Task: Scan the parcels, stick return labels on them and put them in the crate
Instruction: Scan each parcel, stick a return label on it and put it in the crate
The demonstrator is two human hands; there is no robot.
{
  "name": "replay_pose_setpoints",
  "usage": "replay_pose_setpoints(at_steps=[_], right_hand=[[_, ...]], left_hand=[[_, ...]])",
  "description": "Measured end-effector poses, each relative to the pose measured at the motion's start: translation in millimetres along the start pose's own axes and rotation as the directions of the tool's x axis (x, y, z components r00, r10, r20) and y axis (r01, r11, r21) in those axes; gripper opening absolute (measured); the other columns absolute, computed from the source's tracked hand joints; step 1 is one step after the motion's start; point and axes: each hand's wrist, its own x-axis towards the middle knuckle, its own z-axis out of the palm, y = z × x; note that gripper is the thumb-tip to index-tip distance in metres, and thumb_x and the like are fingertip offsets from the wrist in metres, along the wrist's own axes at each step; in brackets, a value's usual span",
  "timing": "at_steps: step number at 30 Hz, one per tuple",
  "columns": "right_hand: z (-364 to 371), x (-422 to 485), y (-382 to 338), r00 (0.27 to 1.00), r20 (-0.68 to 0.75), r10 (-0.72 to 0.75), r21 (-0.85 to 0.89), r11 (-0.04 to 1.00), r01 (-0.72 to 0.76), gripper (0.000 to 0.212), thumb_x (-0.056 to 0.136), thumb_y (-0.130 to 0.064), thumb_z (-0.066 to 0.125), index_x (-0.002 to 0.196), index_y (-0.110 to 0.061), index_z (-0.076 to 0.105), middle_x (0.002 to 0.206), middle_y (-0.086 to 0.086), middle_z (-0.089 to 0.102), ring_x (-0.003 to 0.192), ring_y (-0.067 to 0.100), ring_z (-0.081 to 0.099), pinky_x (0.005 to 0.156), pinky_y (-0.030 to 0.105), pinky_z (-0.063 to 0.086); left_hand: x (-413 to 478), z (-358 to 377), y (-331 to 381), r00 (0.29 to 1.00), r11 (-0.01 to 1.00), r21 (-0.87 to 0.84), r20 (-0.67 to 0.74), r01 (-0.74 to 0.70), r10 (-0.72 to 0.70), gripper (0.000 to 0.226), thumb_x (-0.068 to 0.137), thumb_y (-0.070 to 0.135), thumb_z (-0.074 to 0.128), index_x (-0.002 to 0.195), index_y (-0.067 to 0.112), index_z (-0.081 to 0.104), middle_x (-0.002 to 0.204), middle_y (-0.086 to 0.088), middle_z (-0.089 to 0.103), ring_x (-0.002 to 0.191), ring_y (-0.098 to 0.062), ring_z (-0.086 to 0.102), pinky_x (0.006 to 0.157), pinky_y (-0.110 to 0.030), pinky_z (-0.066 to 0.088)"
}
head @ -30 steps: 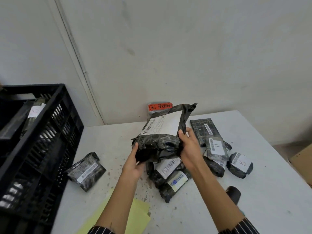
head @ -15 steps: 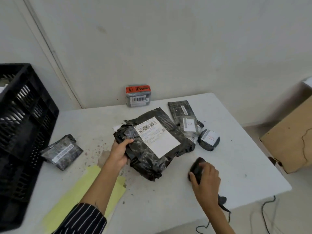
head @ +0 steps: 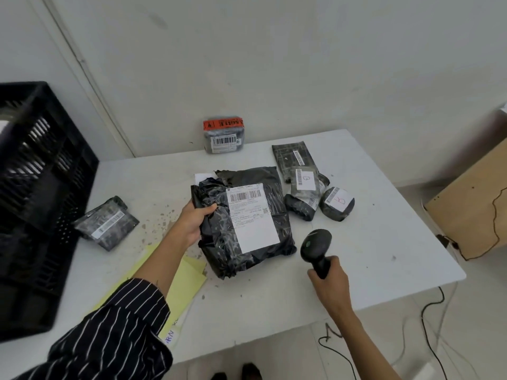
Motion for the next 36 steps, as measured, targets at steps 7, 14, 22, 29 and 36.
replay_pose_setpoints(at_steps=[7, 14, 22, 29, 36], right_hand=[[-10, -60, -77, 0.972, 0.210, -0.103, 0.393, 0.919, 0.013, 0.012, 0.084, -0.017, 0.066, 0.084, -0.015, 0.055, 0.058, 0.006, 0.055, 0.048, 0.014, 0.049, 0.045, 0.023, 0.041], [0, -84, -111, 0.932, 0.308, -0.192, 0.444, 0.895, 0.037, 0.017, 0.085, -0.021, 0.066, 0.075, -0.015, 0.052, 0.053, 0.004, 0.054, 0.047, 0.012, 0.049, 0.046, 0.020, 0.040], [5, -84, -113, 0.932, 0.320, -0.169, 0.409, 0.912, 0.025, 0.023, 0.086, -0.023, 0.064, 0.073, -0.009, 0.051, 0.052, 0.004, 0.052, 0.046, 0.012, 0.048, 0.046, 0.018, 0.040], [6, -82, -113, 0.931, 0.320, -0.178, 0.393, 0.919, 0.040, 0.025, 0.087, -0.023, 0.062, 0.071, -0.008, 0.051, 0.050, 0.004, 0.051, 0.045, 0.012, 0.047, 0.045, 0.017, 0.040], [7, -82, -110, 0.930, 0.329, -0.163, 0.381, 0.924, 0.028, 0.027, 0.087, -0.024, 0.062, 0.071, -0.006, 0.050, 0.050, 0.004, 0.051, 0.045, 0.012, 0.047, 0.046, 0.018, 0.041]], left_hand=[[10, -9, 2, 1.000, 0.996, 0.080, 0.012, 0.024, -0.025, 0.037, 0.090, 0.000, 0.057, 0.127, 0.007, 0.051, 0.118, -0.012, 0.061, 0.088, -0.023, 0.061, 0.082, -0.035, 0.046], [16, -14, 3, 0.999, 0.986, 0.157, -0.023, 0.049, -0.046, 0.038, 0.088, -0.002, 0.059, 0.125, 0.006, 0.053, 0.122, -0.015, 0.060, 0.097, -0.026, 0.058, 0.083, -0.034, 0.046], [17, -16, 2, 0.999, 0.978, 0.206, -0.014, 0.034, -0.032, 0.040, 0.088, -0.003, 0.059, 0.127, 0.007, 0.052, 0.122, -0.014, 0.059, 0.099, -0.026, 0.056, 0.086, -0.034, 0.045], [19, -17, -1, 0.999, 0.980, 0.198, -0.020, 0.036, -0.032, 0.039, 0.088, -0.003, 0.060, 0.125, 0.007, 0.053, 0.122, -0.014, 0.060, 0.099, -0.027, 0.057, 0.086, -0.035, 0.045], [19, -17, -2, 0.999, 0.981, 0.188, -0.030, 0.039, -0.034, 0.040, 0.087, -0.002, 0.061, 0.125, 0.007, 0.053, 0.122, -0.015, 0.060, 0.100, -0.027, 0.057, 0.088, -0.036, 0.045]])
